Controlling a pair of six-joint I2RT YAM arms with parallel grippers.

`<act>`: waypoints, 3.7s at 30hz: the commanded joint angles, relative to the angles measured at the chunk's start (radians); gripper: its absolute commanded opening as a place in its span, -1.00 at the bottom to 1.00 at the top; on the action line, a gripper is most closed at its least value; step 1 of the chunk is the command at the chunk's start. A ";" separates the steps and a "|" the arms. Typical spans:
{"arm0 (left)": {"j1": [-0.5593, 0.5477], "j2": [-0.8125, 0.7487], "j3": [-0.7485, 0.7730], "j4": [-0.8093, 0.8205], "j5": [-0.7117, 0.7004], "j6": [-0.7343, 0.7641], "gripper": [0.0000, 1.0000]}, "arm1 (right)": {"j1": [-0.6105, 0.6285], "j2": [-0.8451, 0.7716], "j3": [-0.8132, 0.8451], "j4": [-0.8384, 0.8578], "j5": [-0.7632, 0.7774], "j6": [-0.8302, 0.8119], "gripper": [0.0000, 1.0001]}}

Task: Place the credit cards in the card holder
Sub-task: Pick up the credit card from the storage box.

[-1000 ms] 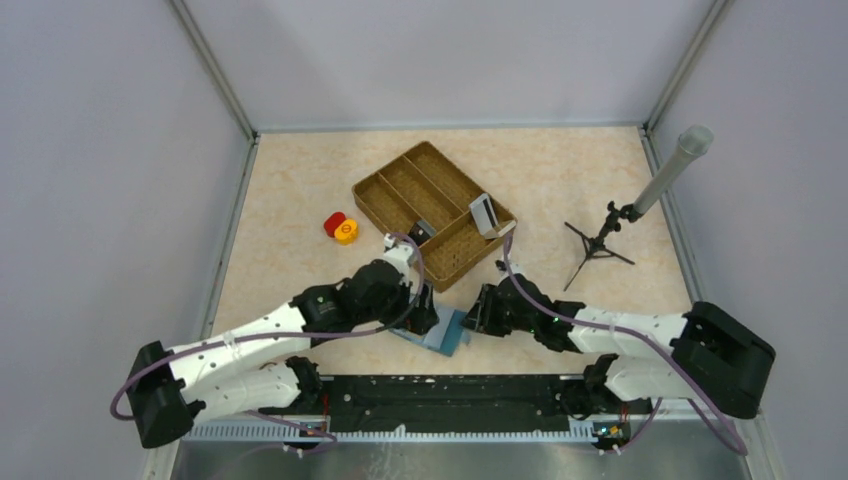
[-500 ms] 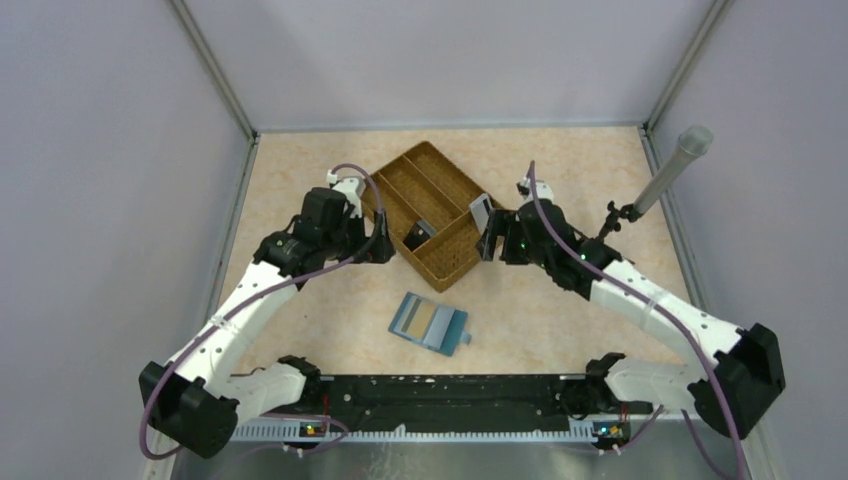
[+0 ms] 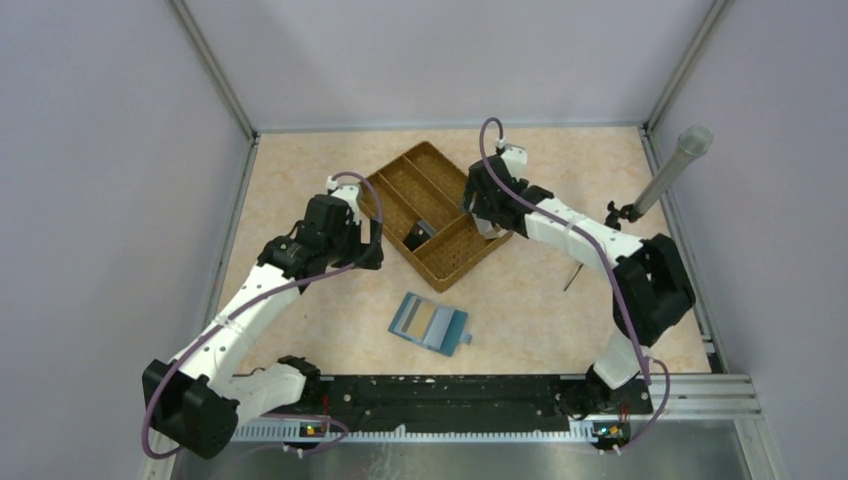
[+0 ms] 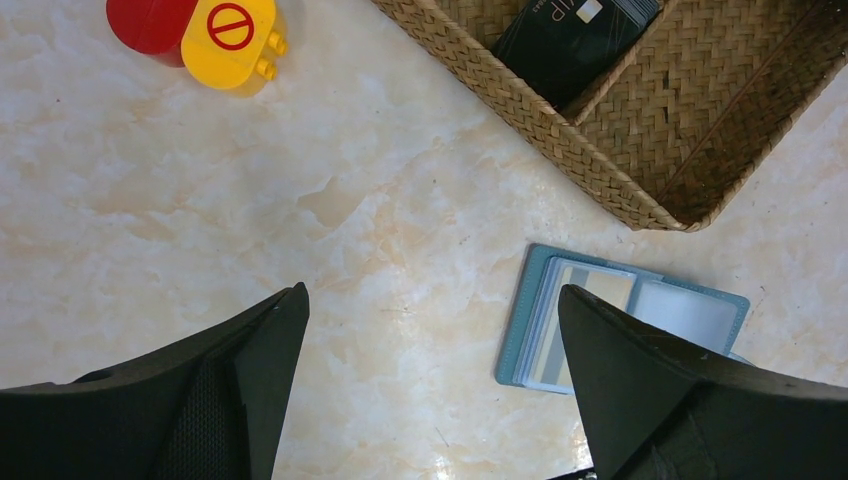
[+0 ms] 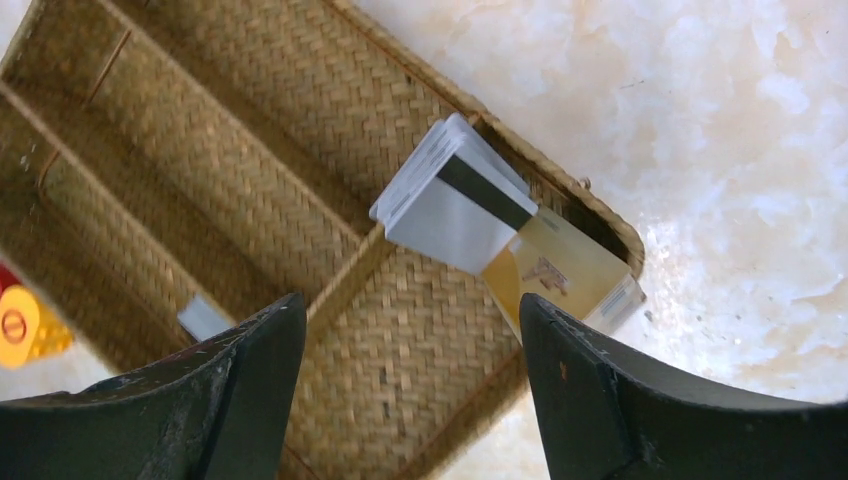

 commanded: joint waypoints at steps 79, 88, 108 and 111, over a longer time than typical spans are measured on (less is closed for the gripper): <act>0.005 -0.022 -0.016 0.047 0.124 0.034 0.98 | -0.083 0.144 0.175 0.072 -0.095 0.216 -0.91; 0.004 -0.015 -0.017 0.049 0.163 0.042 0.97 | -0.084 0.005 0.035 0.013 -0.065 0.182 -1.00; -0.033 -0.040 -0.207 0.225 0.379 -0.227 0.97 | -0.021 -0.572 -0.345 0.009 -0.381 0.059 -1.00; -0.069 -0.044 -0.292 0.288 0.364 -0.298 0.96 | 0.043 -0.658 -0.431 0.043 -0.449 0.092 -1.00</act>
